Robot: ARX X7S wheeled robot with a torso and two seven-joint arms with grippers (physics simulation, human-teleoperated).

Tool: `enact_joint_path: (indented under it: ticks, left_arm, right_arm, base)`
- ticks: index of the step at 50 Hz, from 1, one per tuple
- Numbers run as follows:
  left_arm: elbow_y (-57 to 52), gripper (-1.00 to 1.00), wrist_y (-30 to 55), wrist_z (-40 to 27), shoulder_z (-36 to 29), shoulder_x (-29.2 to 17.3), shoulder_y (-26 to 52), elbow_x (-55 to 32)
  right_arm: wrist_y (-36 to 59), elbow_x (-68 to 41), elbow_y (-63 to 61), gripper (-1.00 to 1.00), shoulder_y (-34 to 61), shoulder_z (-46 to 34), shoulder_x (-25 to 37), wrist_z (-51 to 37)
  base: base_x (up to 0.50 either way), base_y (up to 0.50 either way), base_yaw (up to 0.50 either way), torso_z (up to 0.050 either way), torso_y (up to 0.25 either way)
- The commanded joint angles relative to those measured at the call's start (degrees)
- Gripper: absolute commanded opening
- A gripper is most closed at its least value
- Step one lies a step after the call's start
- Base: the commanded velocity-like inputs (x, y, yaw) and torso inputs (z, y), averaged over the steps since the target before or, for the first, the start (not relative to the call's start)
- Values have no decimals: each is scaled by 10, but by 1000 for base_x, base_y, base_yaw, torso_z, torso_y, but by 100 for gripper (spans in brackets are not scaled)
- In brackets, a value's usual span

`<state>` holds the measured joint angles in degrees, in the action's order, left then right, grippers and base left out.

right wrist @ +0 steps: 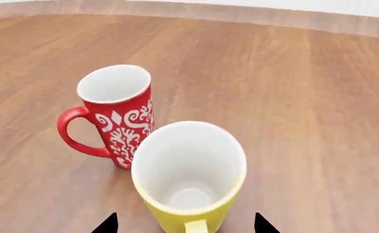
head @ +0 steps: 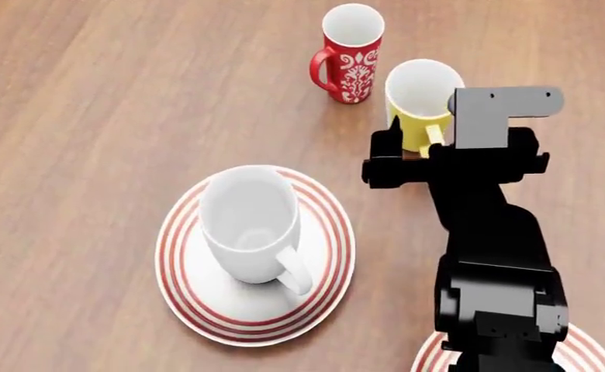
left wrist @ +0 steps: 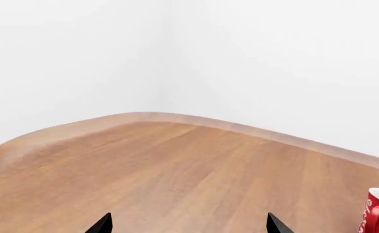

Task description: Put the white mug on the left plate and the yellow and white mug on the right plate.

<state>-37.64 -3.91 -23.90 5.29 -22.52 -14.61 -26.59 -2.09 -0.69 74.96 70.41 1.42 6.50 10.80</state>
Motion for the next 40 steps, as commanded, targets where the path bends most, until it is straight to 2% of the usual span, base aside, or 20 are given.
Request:
enact_joint_path:
  ticks: [1,10,25,33,40]
  left_arm:
    - [0,100,2,-6,-3,-1,1,13]
    - [1,100,-8,-4,1,1,0,4]
    - [7,100,-24,-3,8,5,-2,-4]
    - [8,100,-25,-3,7,4,-4,-6]
    - [9,100,-25,-7,10,5,-5,-11]
  right_arm:
    - [-31,-2,0,100,1,7,0,9]
    - [-31,0,0,100,-4,10,1,6]
    - [-33,0,0,100,3,19,3,-3]
    - [-34,2,0,100,-2,20,3,-3]
    - [-37,2,0,100,-4,21,2,-2]
  base:
    - [0,0,0,0,0]
    - [0,0,0,0,-234]
    - [0,0,0,0,0]
    - [0,0,0,0,-246]
    - [0,0,0,0,0]
